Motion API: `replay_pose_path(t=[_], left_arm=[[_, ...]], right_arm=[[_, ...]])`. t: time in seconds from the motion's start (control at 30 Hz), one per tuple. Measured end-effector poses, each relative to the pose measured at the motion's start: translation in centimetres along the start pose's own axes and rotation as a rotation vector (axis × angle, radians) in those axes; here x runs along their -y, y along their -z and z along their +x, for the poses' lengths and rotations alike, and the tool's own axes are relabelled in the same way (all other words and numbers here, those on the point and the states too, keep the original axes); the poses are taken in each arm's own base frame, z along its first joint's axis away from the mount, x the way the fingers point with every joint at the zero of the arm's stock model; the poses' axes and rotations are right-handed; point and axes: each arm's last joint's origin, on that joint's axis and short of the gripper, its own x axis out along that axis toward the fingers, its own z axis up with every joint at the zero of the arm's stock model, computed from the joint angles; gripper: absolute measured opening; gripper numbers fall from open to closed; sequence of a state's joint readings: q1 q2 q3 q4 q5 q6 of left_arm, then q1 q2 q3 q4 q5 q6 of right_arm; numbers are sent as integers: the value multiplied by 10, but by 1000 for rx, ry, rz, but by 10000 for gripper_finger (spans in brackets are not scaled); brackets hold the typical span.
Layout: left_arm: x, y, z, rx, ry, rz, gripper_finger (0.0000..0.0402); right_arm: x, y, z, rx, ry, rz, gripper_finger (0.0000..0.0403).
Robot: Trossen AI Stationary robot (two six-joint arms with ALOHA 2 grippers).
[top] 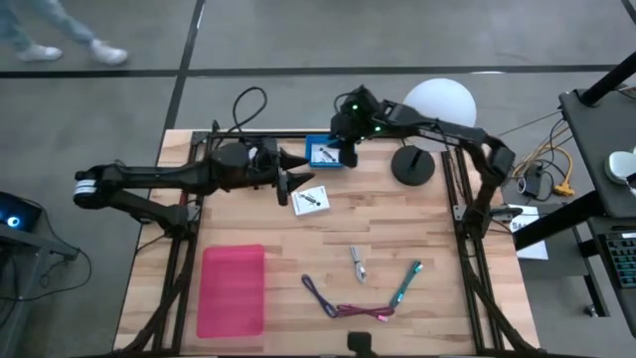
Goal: Pick and place items into bin
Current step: Put the white USB box into the blue bin
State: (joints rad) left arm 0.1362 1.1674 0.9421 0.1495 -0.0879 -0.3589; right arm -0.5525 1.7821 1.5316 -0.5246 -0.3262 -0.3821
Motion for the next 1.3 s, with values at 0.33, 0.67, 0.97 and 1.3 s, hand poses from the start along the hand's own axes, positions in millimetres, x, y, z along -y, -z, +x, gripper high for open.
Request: replay_pose_path(t=[0.33, 0.67, 0.97, 1.3], left_arm=[[-28, 29, 28, -183, -163, -16, 231], [-57, 80, 52, -545, -278, -42, 231], [-64, 109, 66, -690, -226, -79, 231], [-68, 144, 79, -822, -187, 55, 231]], right_arm=[[-22, 1, -54, 14, -65, 17, 83], [-35, 25, -63, -19, -79, 40, 86], [-37, 36, -55, -59, -93, 82, 74], [-37, 36, -54, -57, -94, 81, 68]])
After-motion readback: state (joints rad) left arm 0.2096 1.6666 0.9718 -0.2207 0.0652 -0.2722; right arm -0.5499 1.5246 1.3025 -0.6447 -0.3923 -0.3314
